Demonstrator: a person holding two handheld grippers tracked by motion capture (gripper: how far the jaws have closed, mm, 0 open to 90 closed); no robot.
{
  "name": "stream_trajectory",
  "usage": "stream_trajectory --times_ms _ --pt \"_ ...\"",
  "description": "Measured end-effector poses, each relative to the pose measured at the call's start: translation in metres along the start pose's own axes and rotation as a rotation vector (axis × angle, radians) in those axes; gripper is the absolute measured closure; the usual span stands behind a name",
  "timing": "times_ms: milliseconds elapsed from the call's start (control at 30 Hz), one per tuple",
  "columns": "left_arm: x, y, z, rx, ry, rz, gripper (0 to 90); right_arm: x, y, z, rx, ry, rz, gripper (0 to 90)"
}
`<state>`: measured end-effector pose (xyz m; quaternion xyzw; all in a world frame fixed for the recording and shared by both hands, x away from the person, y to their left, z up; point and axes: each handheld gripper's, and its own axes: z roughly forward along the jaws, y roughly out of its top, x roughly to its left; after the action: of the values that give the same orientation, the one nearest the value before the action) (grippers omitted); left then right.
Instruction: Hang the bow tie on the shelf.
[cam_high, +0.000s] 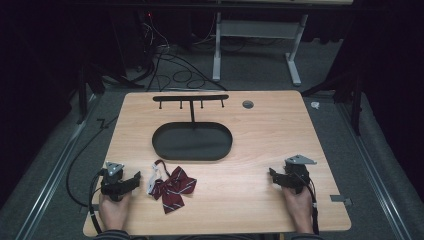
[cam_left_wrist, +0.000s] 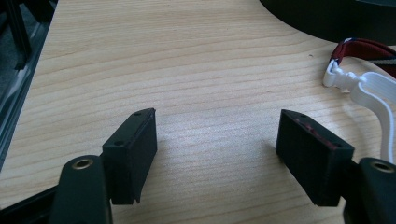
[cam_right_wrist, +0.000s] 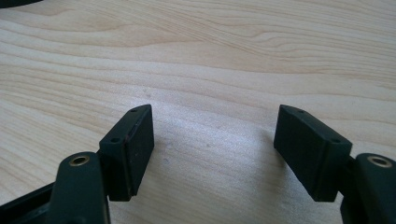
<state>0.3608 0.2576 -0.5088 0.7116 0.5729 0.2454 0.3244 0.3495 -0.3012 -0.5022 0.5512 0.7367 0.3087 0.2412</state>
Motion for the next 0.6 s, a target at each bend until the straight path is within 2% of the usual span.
stream_trajectory --times_ms 600 --pt "0.0004 0.0003 0.0000 0.000 0.001 -0.001 30.4 0.0005 0.0000 0.0002 -0.001 0.011 -0.006 29.4"
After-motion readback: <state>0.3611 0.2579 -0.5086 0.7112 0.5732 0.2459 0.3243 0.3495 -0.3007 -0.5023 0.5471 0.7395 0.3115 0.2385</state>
